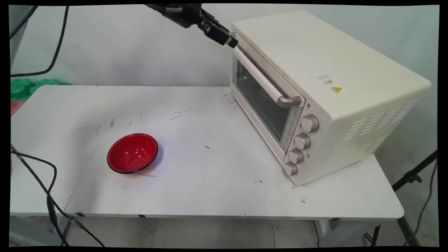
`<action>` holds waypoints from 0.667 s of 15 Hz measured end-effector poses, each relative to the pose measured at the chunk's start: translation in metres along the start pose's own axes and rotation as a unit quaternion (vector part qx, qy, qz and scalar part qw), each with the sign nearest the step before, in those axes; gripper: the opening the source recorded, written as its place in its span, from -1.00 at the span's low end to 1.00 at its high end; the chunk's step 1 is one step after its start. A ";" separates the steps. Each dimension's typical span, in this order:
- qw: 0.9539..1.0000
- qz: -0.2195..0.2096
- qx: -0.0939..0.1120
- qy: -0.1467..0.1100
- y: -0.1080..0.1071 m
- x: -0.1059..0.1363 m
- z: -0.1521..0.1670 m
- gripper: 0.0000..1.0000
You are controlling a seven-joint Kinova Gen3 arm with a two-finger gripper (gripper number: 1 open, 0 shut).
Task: Open the oven
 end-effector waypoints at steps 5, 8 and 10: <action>1.000 0.004 0.004 -0.015 0.002 0.012 0.019 -1.00; 1.000 0.005 0.007 -0.024 0.002 0.015 0.031 -1.00; 1.000 0.006 0.009 -0.029 0.003 0.015 0.039 -1.00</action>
